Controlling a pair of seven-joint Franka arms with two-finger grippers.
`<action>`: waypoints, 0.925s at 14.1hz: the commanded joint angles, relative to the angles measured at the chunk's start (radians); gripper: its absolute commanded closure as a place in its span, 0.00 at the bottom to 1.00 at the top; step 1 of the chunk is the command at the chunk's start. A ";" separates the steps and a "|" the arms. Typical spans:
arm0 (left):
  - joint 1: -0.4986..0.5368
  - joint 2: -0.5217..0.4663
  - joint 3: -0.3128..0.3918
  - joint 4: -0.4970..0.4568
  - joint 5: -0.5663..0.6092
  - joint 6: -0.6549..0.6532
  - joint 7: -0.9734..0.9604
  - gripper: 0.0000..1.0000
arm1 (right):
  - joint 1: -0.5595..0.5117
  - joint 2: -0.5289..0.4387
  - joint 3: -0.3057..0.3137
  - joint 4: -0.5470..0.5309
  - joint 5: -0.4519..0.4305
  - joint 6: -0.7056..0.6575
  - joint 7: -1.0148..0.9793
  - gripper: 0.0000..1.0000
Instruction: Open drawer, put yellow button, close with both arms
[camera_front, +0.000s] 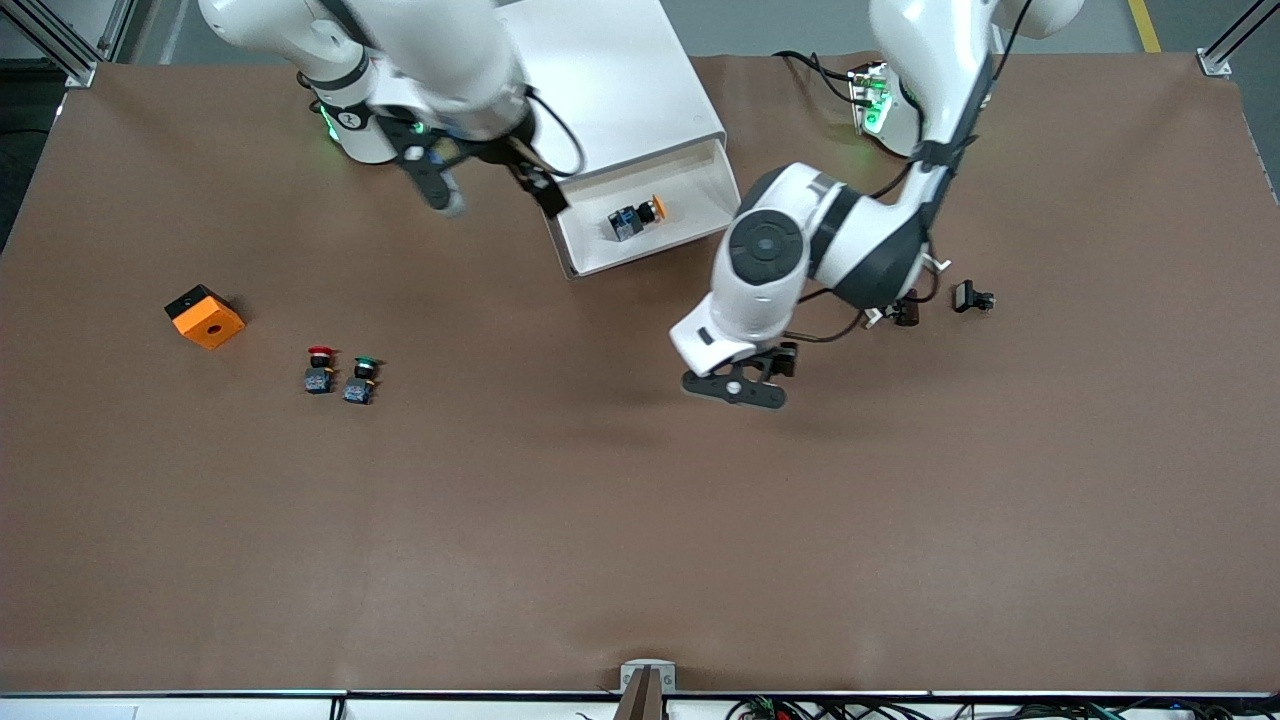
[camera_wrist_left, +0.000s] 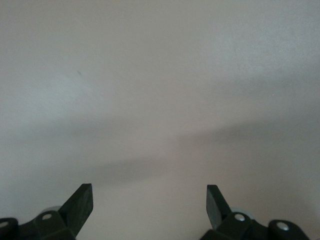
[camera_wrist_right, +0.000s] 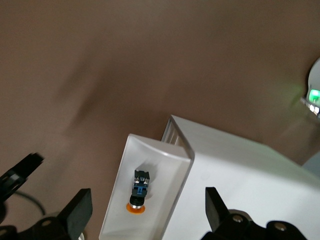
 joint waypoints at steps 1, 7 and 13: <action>0.004 -0.009 -0.025 -0.037 -0.081 0.004 -0.083 0.00 | -0.112 -0.104 0.012 -0.047 0.008 -0.025 -0.302 0.00; 0.005 -0.174 -0.140 -0.170 -0.102 -0.049 -0.405 0.00 | -0.354 -0.245 0.011 -0.214 -0.057 -0.013 -0.942 0.00; 0.008 -0.173 -0.180 -0.186 -0.148 -0.074 -0.514 0.00 | -0.589 -0.256 0.011 -0.260 -0.087 0.056 -1.322 0.00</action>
